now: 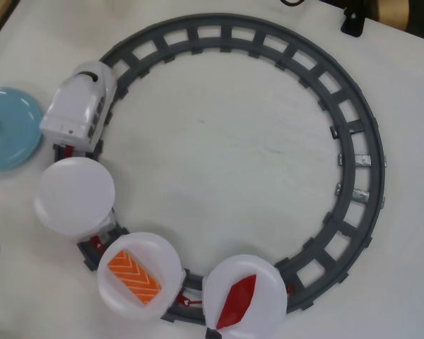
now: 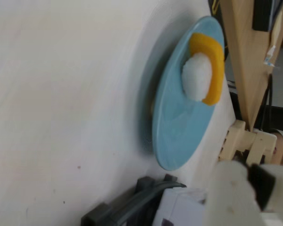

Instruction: Pick up the sushi from the Shinkansen and put it on the blue dish

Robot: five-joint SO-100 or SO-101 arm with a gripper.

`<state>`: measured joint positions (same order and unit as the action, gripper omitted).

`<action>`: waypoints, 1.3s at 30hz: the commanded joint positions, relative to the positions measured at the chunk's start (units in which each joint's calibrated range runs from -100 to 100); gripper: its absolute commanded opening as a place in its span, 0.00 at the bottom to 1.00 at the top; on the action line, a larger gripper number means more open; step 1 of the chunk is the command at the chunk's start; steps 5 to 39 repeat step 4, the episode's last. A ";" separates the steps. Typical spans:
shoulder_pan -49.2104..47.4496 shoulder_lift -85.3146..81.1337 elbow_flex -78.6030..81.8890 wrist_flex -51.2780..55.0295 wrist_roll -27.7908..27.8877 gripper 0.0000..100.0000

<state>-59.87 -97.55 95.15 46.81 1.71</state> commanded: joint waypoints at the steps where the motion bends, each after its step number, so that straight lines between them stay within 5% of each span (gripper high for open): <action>1: -0.61 -0.54 0.25 0.20 0.28 0.03; 39: -0.61 -0.54 0.34 0.28 0.28 0.03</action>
